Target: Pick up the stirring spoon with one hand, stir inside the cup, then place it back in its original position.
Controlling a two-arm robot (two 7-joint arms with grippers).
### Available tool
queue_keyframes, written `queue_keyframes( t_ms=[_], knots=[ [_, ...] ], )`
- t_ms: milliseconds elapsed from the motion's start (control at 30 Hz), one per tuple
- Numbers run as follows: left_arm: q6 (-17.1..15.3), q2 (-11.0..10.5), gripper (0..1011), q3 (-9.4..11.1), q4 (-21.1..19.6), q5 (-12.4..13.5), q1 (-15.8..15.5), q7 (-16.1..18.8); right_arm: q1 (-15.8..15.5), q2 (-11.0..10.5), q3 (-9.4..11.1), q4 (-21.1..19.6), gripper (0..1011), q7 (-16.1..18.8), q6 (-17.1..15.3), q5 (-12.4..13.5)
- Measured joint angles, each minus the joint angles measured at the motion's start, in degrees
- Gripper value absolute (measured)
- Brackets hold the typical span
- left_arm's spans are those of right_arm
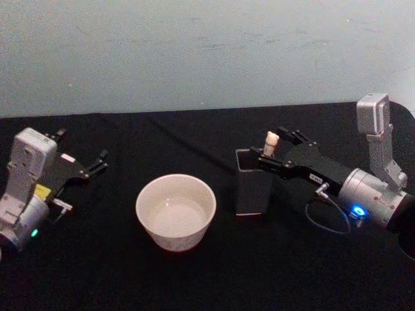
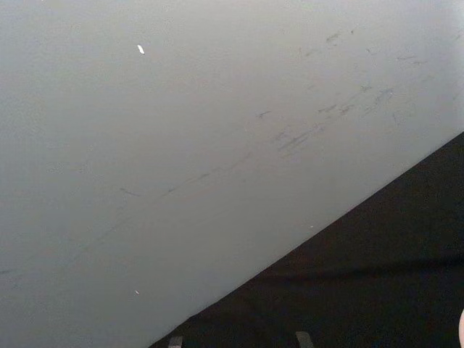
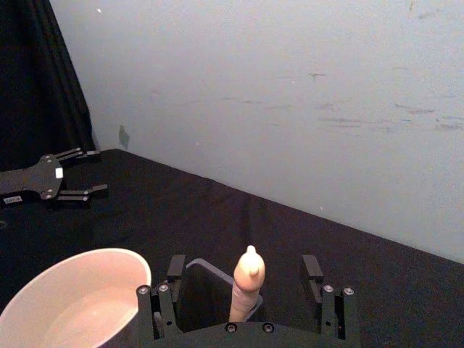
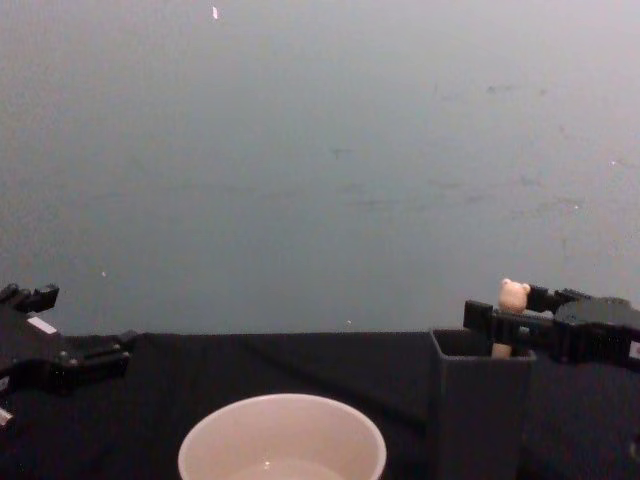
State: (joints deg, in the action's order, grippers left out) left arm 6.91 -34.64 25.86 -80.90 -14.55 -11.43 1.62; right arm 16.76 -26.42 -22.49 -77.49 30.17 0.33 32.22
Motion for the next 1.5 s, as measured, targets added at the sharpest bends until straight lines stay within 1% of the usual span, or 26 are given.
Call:
queue_keyframes(
  t_ms=[333,400,433,533,567,633,667,733,767,833,867,900,933,1033,1067,1133,1167,1200,1233,1500],
  knots=[
    [0.00,0.00,1001,0.00,0.00,0.00,0.00,0.00,-0.02,-0.05,0.03,0.00,1000,0.00,0.00,0.09],
    [0.00,0.00,1001,0.00,0.00,0.00,0.00,0.00,-0.03,-0.06,0.04,-0.01,977,0.00,0.00,0.12],
    [0.00,0.00,1001,0.00,0.00,0.00,0.00,0.00,-0.04,-0.06,0.05,-0.01,941,0.00,-0.01,0.13],
    [0.00,0.00,1001,0.00,0.00,0.00,0.00,0.00,-0.05,-0.06,0.06,-0.02,903,0.00,-0.02,0.15],
    [0.00,0.00,1001,0.00,0.00,0.00,0.00,0.00,-0.06,-0.06,0.07,-0.03,850,0.00,-0.02,0.16],
    [0.00,0.00,1001,0.00,0.00,0.00,0.00,0.00,-0.06,-0.06,0.07,-0.04,817,0.00,-0.03,0.17],
    [0.00,0.00,1001,0.00,0.00,0.00,0.00,0.00,-0.07,-0.06,0.07,-0.04,762,0.00,-0.04,0.18],
    [0.00,0.00,1001,0.00,0.00,0.00,0.00,0.00,-0.08,-0.07,0.07,-0.05,733,0.00,-0.05,0.18],
    [0.00,0.00,1002,0.00,0.00,0.00,0.00,0.00,-0.08,-0.07,0.07,-0.06,668,0.00,-0.05,0.19],
    [0.00,0.00,1001,0.00,0.00,0.00,0.00,0.00,-0.08,-0.06,0.07,-0.06,626,0.00,-0.06,0.20],
    [0.00,0.00,1001,0.00,0.00,0.00,0.00,0.00,-0.09,-0.06,0.07,-0.07,626,0.00,-0.06,0.21],
    [0.00,0.00,1001,0.00,0.00,0.00,0.00,0.00,-0.09,-0.06,0.07,-0.07,593,0.00,-0.06,0.21],
    [0.00,0.00,1001,0.00,0.00,0.00,0.00,0.00,-0.09,-0.06,0.07,-0.08,533,0.00,-0.06,0.22],
    [0.00,0.00,1001,0.00,0.00,0.00,0.00,0.00,-0.09,-0.06,0.07,-0.08,462,0.00,-0.07,0.23],
    [0.00,0.00,1001,0.00,0.00,0.00,0.00,0.00,-0.09,-0.06,0.07,-0.09,398,0.00,-0.06,0.23],
    [0.00,0.00,1001,0.00,0.00,0.00,0.00,0.00,-0.09,-0.06,0.07,-0.09,359,0.00,-0.06,0.23],
    [0.00,0.00,1001,0.00,0.00,0.00,0.00,0.00,-0.09,-0.06,0.07,-0.09,303,0.00,-0.06,0.23],
    [0.00,0.00,1001,0.00,0.00,0.00,0.00,0.00,-0.09,-0.07,0.07,-0.09,278,-0.01,-0.07,0.23],
    [0.00,0.00,1001,0.00,0.00,0.00,0.00,0.00,-0.09,-0.06,0.07,-0.09,227,0.00,-0.06,0.23],
    [0.00,0.00,1001,0.00,0.00,0.00,0.00,0.00,-0.09,-0.07,0.06,-0.09,214,0.00,-0.07,0.23]
  ],
)
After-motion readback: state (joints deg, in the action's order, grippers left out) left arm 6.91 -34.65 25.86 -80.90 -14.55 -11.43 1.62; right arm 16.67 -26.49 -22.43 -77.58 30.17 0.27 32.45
